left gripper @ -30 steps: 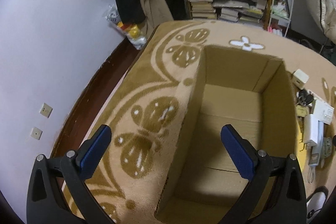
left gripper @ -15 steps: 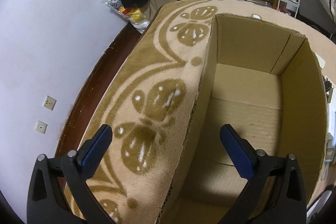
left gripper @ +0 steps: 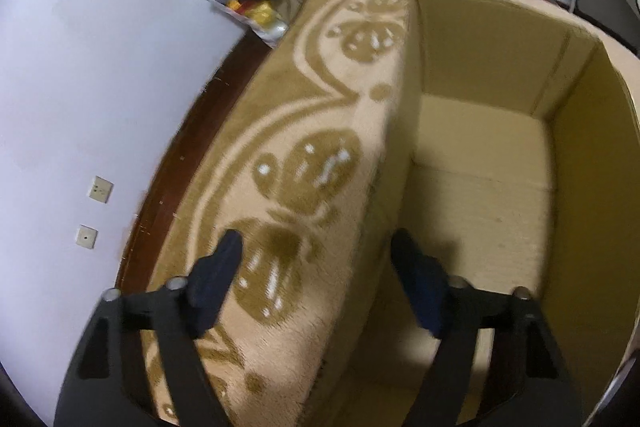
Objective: Organize rigid objects
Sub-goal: 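Lower the right gripper onto the green tin case and grasp it, then drop the green tin into the box with right gripper while left grips box wall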
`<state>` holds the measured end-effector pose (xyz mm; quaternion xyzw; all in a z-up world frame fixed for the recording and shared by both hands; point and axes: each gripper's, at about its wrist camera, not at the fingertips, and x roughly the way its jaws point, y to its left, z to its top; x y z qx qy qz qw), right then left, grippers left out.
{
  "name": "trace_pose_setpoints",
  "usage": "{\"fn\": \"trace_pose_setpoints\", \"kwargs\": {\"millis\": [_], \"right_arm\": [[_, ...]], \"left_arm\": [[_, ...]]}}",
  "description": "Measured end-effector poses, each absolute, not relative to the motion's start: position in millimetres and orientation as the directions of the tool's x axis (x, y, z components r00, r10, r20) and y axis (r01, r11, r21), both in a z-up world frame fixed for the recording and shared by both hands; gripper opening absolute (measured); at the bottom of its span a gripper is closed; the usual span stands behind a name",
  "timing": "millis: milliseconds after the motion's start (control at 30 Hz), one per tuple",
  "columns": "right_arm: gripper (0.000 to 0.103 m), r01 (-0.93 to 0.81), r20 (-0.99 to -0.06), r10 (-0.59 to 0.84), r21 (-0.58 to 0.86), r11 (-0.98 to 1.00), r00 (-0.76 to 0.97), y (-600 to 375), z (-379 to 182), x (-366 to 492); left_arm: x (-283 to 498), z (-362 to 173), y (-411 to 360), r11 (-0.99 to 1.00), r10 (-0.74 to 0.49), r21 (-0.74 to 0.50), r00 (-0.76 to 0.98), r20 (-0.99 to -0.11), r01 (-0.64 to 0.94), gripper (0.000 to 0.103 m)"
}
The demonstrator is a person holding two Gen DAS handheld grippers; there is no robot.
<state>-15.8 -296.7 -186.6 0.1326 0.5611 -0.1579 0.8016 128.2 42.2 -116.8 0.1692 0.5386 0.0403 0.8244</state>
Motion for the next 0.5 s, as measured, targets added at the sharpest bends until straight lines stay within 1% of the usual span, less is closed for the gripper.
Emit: {"fn": "trace_pose_setpoints", "kwargs": {"millis": [33,67,100,133,233,367,500], "right_arm": [[0.06,0.393,-0.941,-0.118,0.018,0.92,0.318,-293.7,-186.8,-14.5],[0.06,0.39,-0.94,-0.127,0.007,0.921,0.317,-291.7,-186.7,-14.4],[0.06,0.39,-0.938,-0.133,0.003,0.921,0.32,-290.5,-185.6,-14.4],[0.06,0.388,-0.935,-0.139,-0.001,0.921,0.328,-290.0,-183.3,-14.4],[0.06,0.382,-0.909,-0.17,-0.013,0.924,0.381,-286.5,-169.1,-15.8],[0.059,0.361,-0.865,-0.178,0.004,0.932,0.468,-278.9,-145.5,-14.6],[0.059,0.311,-0.823,-0.186,-0.012,0.95,0.537,-258.9,-122.7,-5.5]], "left_arm": [[127.5,-118.5,40.8,0.942,0.232,0.31,0.412,-0.881,0.132,0.043],[126.6,-120.6,38.4,0.944,0.21,0.292,0.404,-0.89,0.153,0.038],[125.6,-122.4,36.1,0.945,0.198,0.282,0.396,-0.897,0.168,0.029],[124.2,-124.0,33.5,0.944,0.188,0.276,0.393,-0.9,0.182,0.025],[121.2,-124.6,29.8,0.94,0.188,0.283,0.4,-0.897,0.192,0.023],[120.7,-122.4,32.0,0.951,0.158,0.246,0.39,-0.907,0.188,0.02],[117.0,-121.9,26.3,0.939,0.166,0.269,0.404,-0.9,0.213,0.019]]}}
